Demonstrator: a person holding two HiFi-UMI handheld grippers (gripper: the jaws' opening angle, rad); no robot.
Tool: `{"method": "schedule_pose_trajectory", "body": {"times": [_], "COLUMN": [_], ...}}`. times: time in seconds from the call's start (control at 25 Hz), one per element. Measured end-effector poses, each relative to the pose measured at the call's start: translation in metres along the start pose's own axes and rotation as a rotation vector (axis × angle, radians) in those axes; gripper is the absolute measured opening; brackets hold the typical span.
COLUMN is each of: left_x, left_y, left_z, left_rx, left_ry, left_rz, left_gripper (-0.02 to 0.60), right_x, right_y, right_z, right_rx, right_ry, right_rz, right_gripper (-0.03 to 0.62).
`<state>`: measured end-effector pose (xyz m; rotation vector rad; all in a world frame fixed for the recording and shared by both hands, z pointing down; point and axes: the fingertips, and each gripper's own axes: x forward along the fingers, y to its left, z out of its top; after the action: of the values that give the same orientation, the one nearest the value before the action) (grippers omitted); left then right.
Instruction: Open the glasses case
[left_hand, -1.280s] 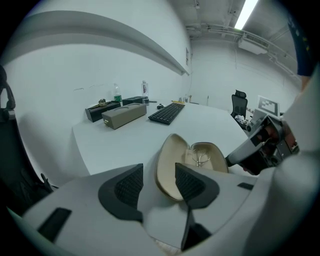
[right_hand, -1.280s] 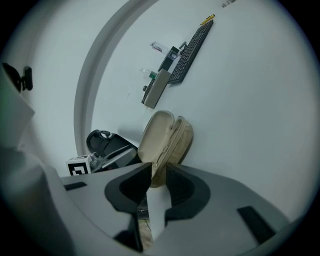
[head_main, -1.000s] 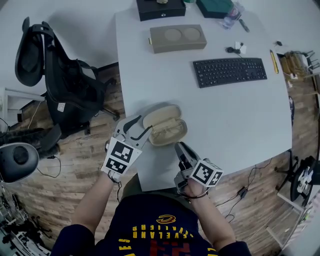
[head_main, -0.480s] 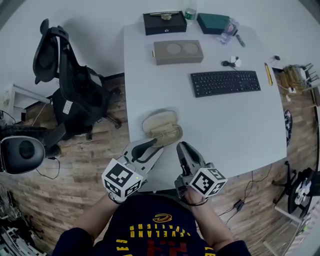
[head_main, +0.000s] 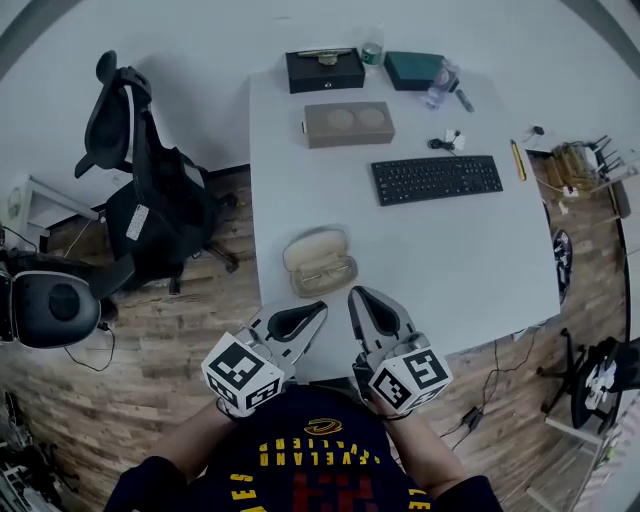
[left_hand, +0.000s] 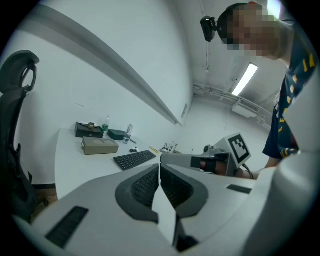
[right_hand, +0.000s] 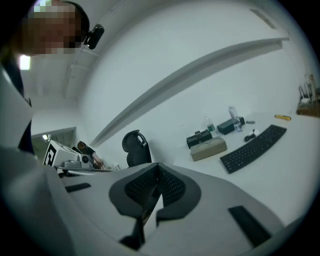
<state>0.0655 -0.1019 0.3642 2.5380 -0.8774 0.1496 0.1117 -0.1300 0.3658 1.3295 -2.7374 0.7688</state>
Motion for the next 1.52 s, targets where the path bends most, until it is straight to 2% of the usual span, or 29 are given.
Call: {"method": "schedule_pose_trajectory", "body": {"times": [0.16,0.28,0.56,0.76,1.04,1.32,1.52], "left_x": [-0.009,-0.022,-0.055,-0.066,-0.079,-0.089,-0.091], "left_y": [-0.014,-0.018,-0.004,-0.014,-0.028,-0.026,-0.03], "left_z": [0.01,0.011,0.025,0.034,0.023,0.034,0.043], "left_rx": [0.005,0.011,0.049,0.051,0.054,0.096,0.107], "left_ry": [-0.032,-0.039,-0.079,-0.109,-0.08,-0.081,-0.103], "left_rz": [-0.1,-0.163,-0.183,-0.238,-0.293,-0.272,-0.263], "left_gripper": [0.021,0.015,0.015,0.015,0.015,0.015,0.015], "right_x": [-0.009,-0.017,-0.018,-0.021,-0.024,-0.026,-0.04], "right_y": [0.024,0.039,0.078,0.102,0.121,0.119,0.119], "right_z": [0.019,0.018,0.021,0.03,0.023,0.03,0.045], "right_rx": [-0.154,-0.213,-0.288,-0.368,-0.371,-0.316,-0.325], "right_ry": [-0.029,-0.035,-0.072,-0.099,-0.125,-0.163,-0.182], "right_rz": [-0.065,-0.133,-0.209,-0.25,-0.261,-0.285,-0.283], "right_gripper": [0.017,0.017,0.017,0.017,0.017,0.017,0.017]}}
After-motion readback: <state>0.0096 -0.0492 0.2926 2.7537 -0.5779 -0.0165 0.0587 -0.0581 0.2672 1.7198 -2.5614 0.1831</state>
